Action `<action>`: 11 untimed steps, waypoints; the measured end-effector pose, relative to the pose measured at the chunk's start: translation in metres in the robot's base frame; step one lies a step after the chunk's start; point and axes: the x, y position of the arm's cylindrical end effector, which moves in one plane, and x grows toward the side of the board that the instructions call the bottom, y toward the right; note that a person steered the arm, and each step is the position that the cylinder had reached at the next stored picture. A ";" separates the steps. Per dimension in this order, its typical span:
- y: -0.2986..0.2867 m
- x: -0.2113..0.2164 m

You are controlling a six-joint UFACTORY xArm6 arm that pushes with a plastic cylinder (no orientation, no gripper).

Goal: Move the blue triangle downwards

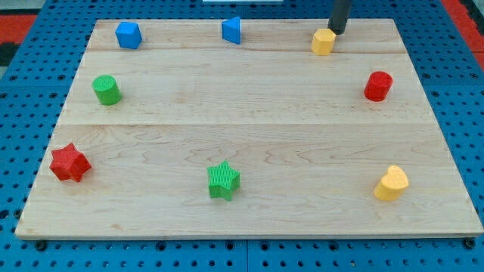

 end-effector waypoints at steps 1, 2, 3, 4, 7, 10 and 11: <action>-0.021 -0.010; -0.027 -0.011; -0.051 -0.017; -0.102 -0.011; -0.221 -0.029; -0.179 0.031; -0.186 0.047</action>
